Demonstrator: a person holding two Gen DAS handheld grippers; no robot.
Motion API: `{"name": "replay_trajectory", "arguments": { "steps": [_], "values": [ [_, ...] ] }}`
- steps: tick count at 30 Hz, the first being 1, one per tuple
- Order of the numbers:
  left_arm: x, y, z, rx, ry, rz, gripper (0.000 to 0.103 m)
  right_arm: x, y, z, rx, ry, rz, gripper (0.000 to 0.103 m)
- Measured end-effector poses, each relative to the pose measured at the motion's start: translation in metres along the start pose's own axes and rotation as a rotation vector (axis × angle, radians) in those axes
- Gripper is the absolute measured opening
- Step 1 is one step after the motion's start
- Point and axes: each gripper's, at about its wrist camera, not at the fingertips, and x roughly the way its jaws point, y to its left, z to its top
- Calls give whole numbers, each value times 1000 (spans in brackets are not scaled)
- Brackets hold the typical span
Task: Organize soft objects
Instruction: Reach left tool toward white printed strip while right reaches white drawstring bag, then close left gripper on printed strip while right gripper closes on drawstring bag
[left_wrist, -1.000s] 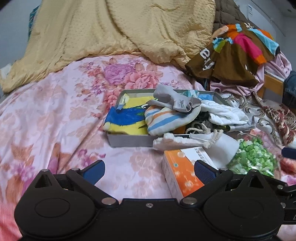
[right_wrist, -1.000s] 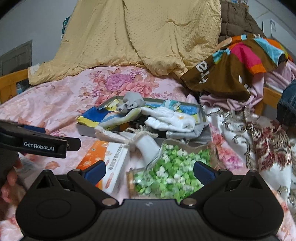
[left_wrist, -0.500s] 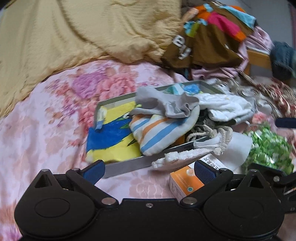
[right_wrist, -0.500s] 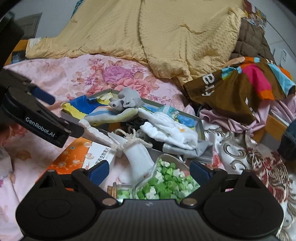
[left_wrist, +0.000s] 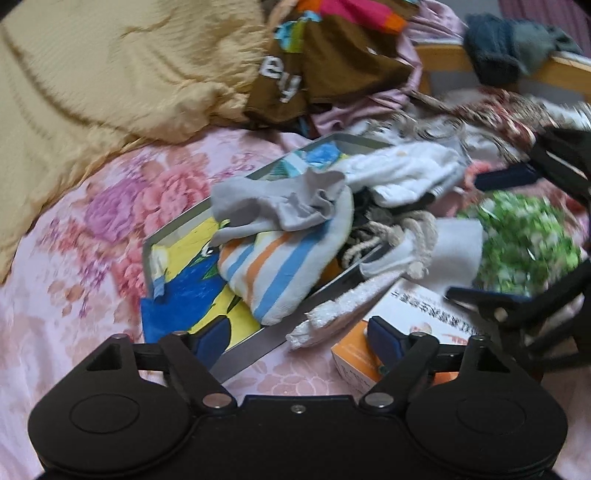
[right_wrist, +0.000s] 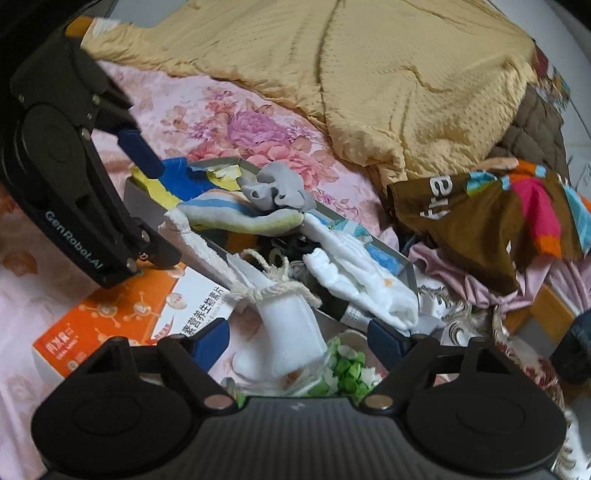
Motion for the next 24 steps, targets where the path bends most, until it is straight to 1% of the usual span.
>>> {"name": "replay_trajectory", "arguments": {
  "steps": [4, 6, 7, 9, 10, 12, 13, 14, 16, 18, 19, 20, 21, 24],
  "values": [
    [4, 1, 4, 24, 12, -40, 73, 4, 0, 2, -11, 0, 6, 80],
    [6, 2, 8, 43, 21, -54, 62, 5, 0, 2, -13, -1, 12, 77],
    [8, 3, 10, 53, 27, -62, 60, 6, 0, 2, -15, -2, 11, 77],
    [11, 4, 13, 73, 41, -74, 50, 6, -1, 2, -21, -2, 12, 74],
    [13, 4, 15, 86, 47, -80, 47, 6, -1, 2, -23, -4, 11, 73],
    [15, 4, 17, 109, 60, -87, 38, 7, 0, 2, -35, -8, 5, 66],
    [17, 4, 17, 123, 70, -89, 36, 7, 1, 2, -42, -9, 1, 64],
    [18, 3, 17, 141, 77, -93, 33, 7, 2, 2, -51, -9, -2, 59],
    [19, 2, 17, 169, 80, -97, 32, 8, 4, 2, -63, -7, 1, 53],
    [19, 1, 17, 187, 75, -97, 32, 9, 5, 2, -61, 6, 14, 43],
    [19, 0, 17, 193, 74, -97, 32, 9, 5, 2, -59, 13, 14, 41],
    [20, -1, 17, 204, 73, -96, 31, 10, 5, 1, -60, 20, 10, 36],
    [20, -2, 17, 212, 74, -92, 31, 11, 5, 1, -61, 27, 6, 30],
    [19, -5, 18, 219, 72, -77, 29, 12, 3, 0, -45, 39, 3, 22]
  ]
}}
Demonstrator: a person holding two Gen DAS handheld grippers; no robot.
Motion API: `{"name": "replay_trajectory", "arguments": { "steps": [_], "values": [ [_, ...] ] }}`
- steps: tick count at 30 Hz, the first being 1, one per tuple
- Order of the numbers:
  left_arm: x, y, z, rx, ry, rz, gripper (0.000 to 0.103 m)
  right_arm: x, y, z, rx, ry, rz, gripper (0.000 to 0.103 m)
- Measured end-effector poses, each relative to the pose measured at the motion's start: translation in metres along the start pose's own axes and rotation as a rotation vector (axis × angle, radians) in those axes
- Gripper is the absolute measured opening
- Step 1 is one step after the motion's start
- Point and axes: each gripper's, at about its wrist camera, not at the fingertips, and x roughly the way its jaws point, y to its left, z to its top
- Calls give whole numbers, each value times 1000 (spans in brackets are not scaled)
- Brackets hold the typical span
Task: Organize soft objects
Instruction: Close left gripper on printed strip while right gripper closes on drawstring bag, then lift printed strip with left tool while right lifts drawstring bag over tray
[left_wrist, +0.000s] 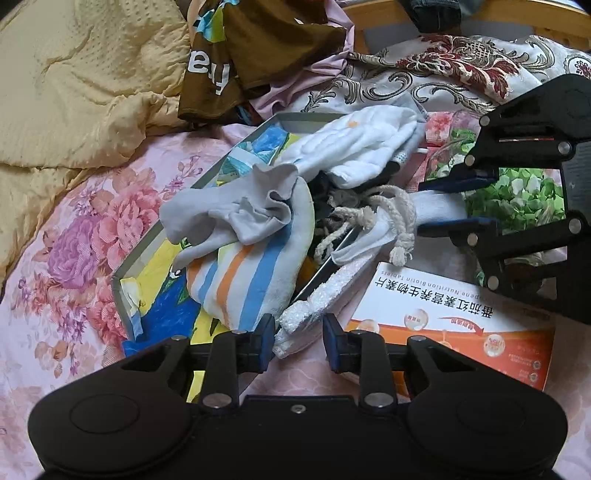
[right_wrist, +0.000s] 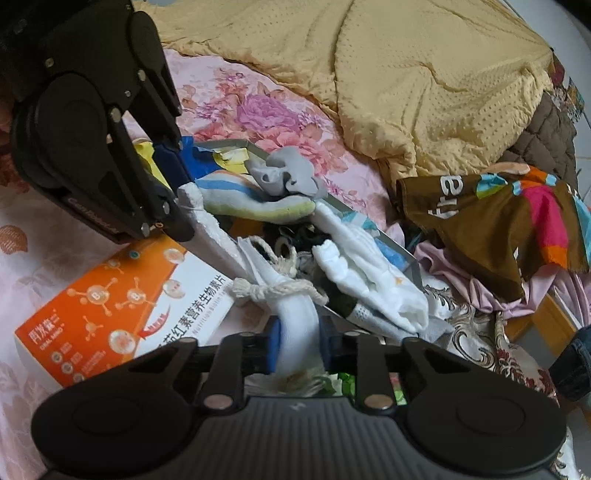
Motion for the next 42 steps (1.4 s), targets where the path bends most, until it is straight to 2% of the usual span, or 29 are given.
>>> {"name": "replay_trajectory", "arguments": {
  "steps": [4, 11, 15, 22, 27, 35, 42],
  "values": [
    [-3, -1, 0, -9, 7, -5, 25, -3, -2, 0, 12, -17, -9, 15],
    [-15, -8, 0, -28, -8, -37, 17, -7, -8, 2, 34, -34, -22, 11],
    [-17, -6, 3, -64, -21, -51, 17, -7, -9, 2, 45, -37, -23, 11],
    [-9, -12, 13, -17, -22, -83, 20, -7, -8, 2, 47, -31, -21, 11],
    [-2, -18, 20, 17, -37, -116, 25, -6, -9, 2, 52, -29, -17, 11],
    [4, -25, 28, 54, -19, -90, 20, -6, -11, 2, 62, -40, -22, 9],
    [-15, -25, 28, 93, -40, -37, 18, -16, -20, 4, 110, -103, -56, 8]
  ]
}}
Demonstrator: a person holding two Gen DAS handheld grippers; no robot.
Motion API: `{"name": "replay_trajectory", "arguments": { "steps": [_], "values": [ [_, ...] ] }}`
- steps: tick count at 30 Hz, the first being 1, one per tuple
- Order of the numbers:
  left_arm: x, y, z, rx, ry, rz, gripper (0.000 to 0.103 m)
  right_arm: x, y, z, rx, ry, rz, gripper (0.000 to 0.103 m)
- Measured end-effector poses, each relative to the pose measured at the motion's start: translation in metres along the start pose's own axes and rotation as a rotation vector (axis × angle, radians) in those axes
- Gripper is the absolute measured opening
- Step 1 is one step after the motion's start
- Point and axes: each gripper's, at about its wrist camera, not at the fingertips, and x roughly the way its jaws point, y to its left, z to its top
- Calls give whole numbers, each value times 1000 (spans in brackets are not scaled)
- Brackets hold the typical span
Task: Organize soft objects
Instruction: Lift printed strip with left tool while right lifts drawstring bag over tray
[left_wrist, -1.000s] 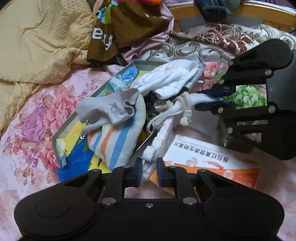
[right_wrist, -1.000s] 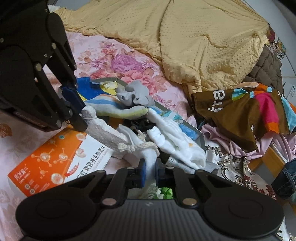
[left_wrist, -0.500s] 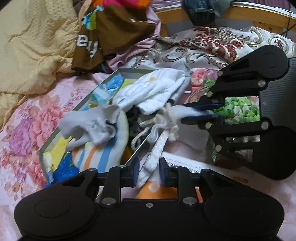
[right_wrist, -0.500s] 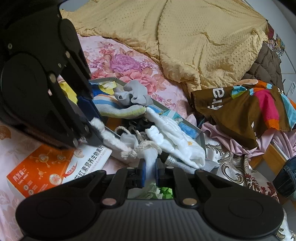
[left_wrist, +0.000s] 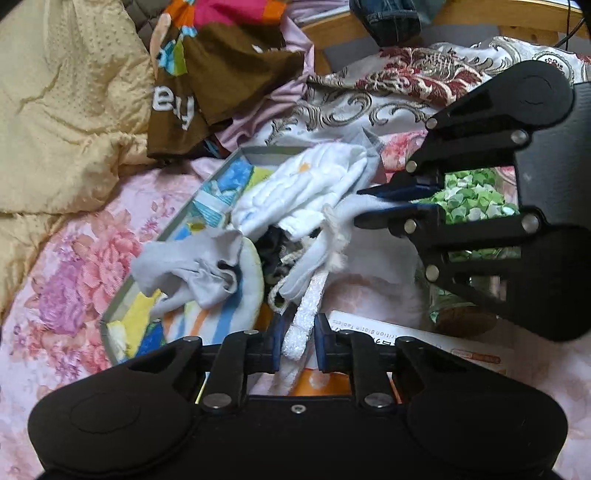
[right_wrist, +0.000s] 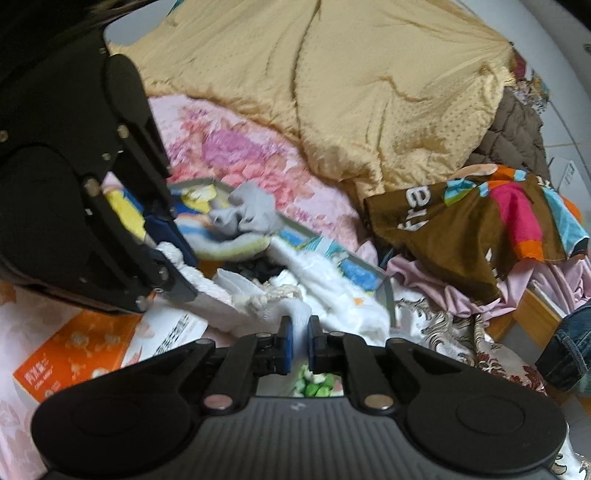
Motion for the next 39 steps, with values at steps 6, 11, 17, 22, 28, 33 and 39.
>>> {"name": "replay_trajectory", "arguments": {
  "steps": [6, 11, 17, 22, 28, 33, 39],
  "values": [
    [-21, -1, 3, 40, -36, 45, 17, -10, -11, 4, 46, -93, -34, 8],
    [-29, -1, 9, 71, -69, 123, 14, -13, -24, 8, 103, -164, -60, 8],
    [-18, 2, 21, 99, -86, 203, 14, 8, -35, 20, 134, -185, -71, 8],
    [-3, 6, 30, 93, -102, 271, 14, 27, -52, 29, 183, -168, -67, 8],
    [18, 13, 38, 51, -106, 323, 15, 51, -73, 30, 261, -99, -44, 8],
    [35, 18, 38, 21, -83, 324, 16, 68, -83, 27, 300, -9, -8, 9],
    [46, 22, 29, -2, -64, 292, 17, 82, -96, 23, 350, 46, 1, 9]
  ]
}}
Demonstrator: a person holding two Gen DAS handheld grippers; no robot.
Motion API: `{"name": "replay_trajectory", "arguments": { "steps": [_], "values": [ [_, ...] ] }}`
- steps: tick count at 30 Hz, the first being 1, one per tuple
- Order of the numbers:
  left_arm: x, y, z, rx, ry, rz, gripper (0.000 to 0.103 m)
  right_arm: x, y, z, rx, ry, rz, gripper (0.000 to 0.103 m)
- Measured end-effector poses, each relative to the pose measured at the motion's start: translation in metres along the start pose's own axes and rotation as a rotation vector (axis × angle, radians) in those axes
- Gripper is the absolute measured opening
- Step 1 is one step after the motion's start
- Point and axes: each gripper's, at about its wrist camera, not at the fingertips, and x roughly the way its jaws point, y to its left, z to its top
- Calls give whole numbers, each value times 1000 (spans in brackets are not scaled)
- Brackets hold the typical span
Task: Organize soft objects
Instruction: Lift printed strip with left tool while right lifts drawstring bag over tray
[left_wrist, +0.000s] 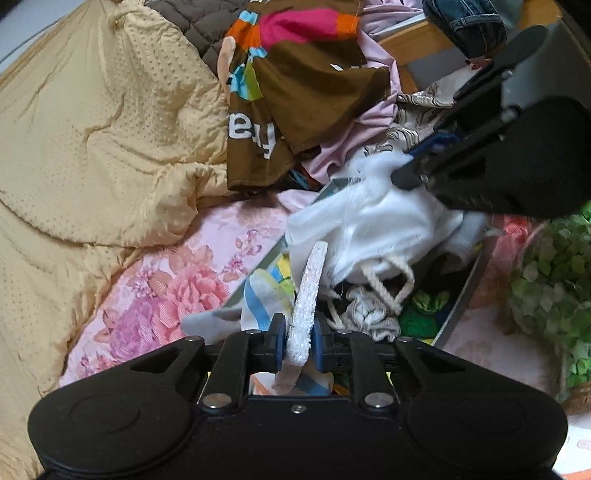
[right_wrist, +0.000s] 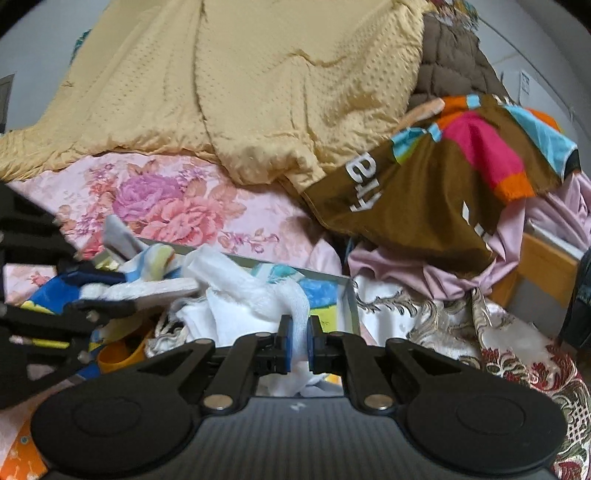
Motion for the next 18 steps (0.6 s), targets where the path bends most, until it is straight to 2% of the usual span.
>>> {"name": "replay_trajectory", "arguments": {
  "steps": [4, 8, 13, 18],
  "values": [
    [0, 2, -9, 12, 9, -29, 19, 11, -13, 1, 48, 58, 22, 10],
    [2, 2, -15, -10, 22, -47, 23, 14, -15, 0, 47, 75, 33, 12],
    [3, 0, -17, -37, 24, -70, 28, 16, -14, -1, 55, 92, 49, 19],
    [2, 1, -18, -58, 28, -99, 39, 17, -17, -1, 74, 102, 58, 27]
  ]
}}
